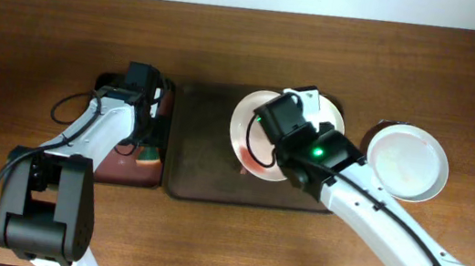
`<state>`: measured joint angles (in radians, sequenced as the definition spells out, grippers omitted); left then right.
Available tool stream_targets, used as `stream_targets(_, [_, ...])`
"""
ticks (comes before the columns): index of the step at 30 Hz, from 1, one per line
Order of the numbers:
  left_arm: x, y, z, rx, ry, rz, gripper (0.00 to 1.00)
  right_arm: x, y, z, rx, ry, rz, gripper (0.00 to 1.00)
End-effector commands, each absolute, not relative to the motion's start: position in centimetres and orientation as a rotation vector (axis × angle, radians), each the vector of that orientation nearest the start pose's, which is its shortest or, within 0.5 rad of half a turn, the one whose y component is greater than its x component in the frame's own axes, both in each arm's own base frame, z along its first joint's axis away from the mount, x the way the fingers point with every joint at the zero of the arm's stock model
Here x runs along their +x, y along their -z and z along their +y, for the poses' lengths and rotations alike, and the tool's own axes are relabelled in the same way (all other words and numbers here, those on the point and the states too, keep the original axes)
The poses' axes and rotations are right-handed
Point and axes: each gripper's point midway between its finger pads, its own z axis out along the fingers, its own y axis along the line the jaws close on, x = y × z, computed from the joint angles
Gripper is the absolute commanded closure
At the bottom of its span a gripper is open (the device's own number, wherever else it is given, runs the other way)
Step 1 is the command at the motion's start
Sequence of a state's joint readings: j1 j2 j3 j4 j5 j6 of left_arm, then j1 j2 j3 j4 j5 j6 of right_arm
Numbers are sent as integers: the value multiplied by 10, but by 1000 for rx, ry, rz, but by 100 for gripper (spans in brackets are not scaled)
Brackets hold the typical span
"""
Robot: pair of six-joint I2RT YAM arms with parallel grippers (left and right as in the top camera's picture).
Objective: Clean dirty plates on tray and stack at the side
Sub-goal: 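Lower the sponge back onto the small tray with the left gripper, then lift the cleaned plate with the right gripper and stack it on the side plate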
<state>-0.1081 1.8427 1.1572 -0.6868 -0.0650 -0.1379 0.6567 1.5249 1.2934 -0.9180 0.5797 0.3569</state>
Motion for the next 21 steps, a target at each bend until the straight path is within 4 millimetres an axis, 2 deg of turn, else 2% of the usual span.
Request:
stream_targets(1, [374,-14,-27,-51,-70,2914,41,338,-216,139,-202,523,2297,96])
stream_targets(4, [371,-1,-32,-45,-31,2951,43,337,-219,139,-205,546,2276,96])
stream_targets(5, [370,3,-32,-45,-29,2958,47,338,-220,138,-201,556,2270,96])
stream_targets(6, [372,4,-33,-45,-29,2953,65,338,-220,138,-201,559,2269,96])
stream_targets(7, [375,3,-32,-45,-32,2942,78,338,-220,138,-201,560,2268,96])
stream_targets(8, [378,3,-33,-46,-30,2928,100,338,-221,137,-198,566,2264,96])
stream_targets(11, [390,-6,-31,-28,-34,2889,100,339,-226,131,-189,615,2235,96])
stream_targets(12, [395,-13,-31,-30,-30,2871,97,339,-226,131,-190,615,2235,96])
stream_targets(13, [396,-15,-31,-30,-29,2867,57,339,-226,131,-190,615,2235,96])
stream_targets(14, [393,-15,-31,-30,-31,2882,44,339,-226,131,-189,615,2235,96])
stream_targets(15, [381,-12,-29,-29,-39,2929,38,340,-226,131,-206,622,2235,96])
stream_targets(17, [354,-8,-29,-25,-46,3040,39,340,-226,131,-205,621,2235,96])
stream_targets(18, [350,-7,-28,-25,-50,3060,42,340,-226,131,-205,621,2236,96])
stream_targets(19, [349,-7,-28,-25,-49,3061,58,340,-226,131,-206,621,2236,96])
stream_targets(20, [349,-7,-28,-25,-50,3062,82,339,-226,131,-206,621,2236,96])
stream_targets(21, [349,-7,-28,-25,-52,3063,100,339,-226,131,-206,621,2236,96])
